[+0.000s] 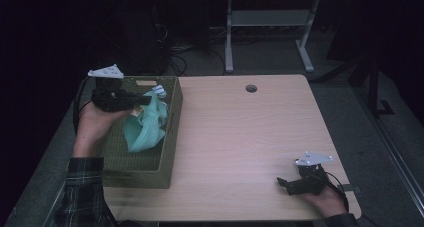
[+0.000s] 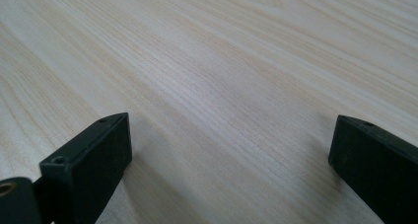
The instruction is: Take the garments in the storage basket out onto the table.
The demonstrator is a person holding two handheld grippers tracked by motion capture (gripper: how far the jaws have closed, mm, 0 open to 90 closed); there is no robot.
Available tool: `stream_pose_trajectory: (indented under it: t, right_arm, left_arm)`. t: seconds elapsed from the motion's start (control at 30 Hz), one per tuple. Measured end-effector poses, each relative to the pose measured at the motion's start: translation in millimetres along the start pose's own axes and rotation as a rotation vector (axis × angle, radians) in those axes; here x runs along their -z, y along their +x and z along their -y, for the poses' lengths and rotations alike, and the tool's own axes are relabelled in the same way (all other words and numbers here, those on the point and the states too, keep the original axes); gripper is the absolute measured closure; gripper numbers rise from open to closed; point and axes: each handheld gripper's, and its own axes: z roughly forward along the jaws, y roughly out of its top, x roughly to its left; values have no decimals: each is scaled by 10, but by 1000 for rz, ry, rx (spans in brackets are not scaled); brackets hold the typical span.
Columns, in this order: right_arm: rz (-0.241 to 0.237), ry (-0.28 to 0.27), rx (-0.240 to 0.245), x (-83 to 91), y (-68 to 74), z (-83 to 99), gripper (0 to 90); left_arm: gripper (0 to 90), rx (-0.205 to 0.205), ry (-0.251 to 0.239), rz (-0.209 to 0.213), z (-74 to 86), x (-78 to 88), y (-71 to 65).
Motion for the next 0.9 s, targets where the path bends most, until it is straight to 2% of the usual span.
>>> stream_pose_trajectory:
  t: [0.27, 0.43, 0.6, 0.9]
  right_arm:
    - [0, 0, 0, 0, 1, 0, 23]
    - [0, 1, 2, 1, -1, 0, 22]
    - [0, 1, 2, 1, -1, 0, 23]
    - [0, 0, 0, 0, 0, 0, 22]
  left_arm:
    - [832, -35, -27, 19, -218, 28, -74]
    - [834, -47, -59, 46, -331, 9, -131]
    - [834, -58, -84, 93, -412, -77, -224]
    - [834, -91, -77, 138, -536, -315, -409]
